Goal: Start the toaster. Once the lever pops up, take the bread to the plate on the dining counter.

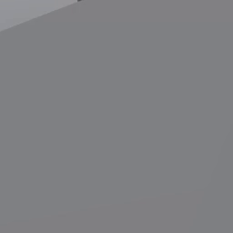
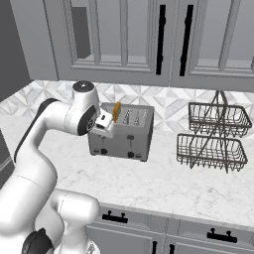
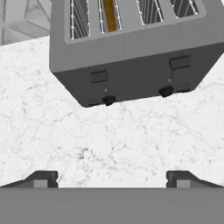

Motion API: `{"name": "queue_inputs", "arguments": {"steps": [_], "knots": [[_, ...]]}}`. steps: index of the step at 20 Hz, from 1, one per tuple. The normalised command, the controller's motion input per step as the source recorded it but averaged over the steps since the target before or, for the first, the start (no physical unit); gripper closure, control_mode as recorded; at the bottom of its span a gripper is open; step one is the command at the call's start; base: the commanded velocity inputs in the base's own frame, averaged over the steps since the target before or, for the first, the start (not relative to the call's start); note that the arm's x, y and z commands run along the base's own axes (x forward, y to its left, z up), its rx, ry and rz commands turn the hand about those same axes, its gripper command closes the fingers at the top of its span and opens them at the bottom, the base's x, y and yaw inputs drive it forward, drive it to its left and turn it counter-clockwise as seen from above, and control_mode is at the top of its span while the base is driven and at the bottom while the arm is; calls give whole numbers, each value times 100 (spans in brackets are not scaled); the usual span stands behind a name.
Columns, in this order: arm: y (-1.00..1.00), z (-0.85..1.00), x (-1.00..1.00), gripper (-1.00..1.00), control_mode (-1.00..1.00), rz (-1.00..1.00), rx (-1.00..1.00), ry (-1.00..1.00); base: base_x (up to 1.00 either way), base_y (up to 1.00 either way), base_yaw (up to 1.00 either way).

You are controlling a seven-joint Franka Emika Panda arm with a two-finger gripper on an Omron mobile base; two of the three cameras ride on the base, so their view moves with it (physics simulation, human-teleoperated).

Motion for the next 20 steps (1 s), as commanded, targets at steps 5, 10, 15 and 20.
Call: {"name": "queue_inputs", "arguments": {"steps": [5,10,15,20], "knots": [[-8,-47,31,-100,-100,-14,8,0,0,0,0],[-3,-19,40,-100,-100,-11,6,-1,0,0,0],[0,-7,55,-100,-100,-8,7,0,0,0,0],[-7,-26,42,-100,-100,-7,6,0,0,0,0]]}}
